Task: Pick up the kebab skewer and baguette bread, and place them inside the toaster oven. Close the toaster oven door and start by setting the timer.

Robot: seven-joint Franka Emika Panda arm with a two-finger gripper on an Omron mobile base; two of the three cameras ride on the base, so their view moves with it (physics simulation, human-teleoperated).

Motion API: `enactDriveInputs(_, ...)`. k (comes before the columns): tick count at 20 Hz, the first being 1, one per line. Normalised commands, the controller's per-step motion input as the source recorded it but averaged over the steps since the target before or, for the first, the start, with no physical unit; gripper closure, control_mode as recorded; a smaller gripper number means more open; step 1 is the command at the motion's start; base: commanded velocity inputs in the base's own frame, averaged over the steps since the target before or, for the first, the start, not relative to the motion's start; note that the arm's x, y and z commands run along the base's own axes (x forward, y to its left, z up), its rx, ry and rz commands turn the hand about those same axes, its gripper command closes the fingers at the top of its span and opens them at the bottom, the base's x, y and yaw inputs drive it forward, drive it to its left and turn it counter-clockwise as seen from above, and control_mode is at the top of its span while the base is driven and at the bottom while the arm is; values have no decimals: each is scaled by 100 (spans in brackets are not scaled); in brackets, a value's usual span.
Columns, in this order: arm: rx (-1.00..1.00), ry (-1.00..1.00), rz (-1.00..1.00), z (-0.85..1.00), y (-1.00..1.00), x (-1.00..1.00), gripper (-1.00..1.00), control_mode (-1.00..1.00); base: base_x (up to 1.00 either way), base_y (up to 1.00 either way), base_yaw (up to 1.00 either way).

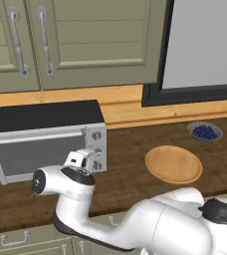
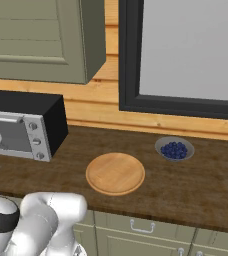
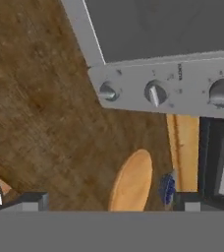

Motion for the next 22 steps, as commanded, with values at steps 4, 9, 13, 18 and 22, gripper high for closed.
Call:
enactDriveInputs(4,-81,62,34,0,0,24,-100,-100,0,0,0)
enactDriveInputs(9,-75,59,33,2,-8,18,-100,-100,0,0,0)
enactDriveInputs(13,-55,40,25,0,-21,1,-100,-100,0,0,0)
enactDriveInputs(18,-27,22,11,6,-48,0,-100,-100,0,0,0)
enactDriveInputs(22,-18,29,13,19,-41,0,-100,-100,0,0,0)
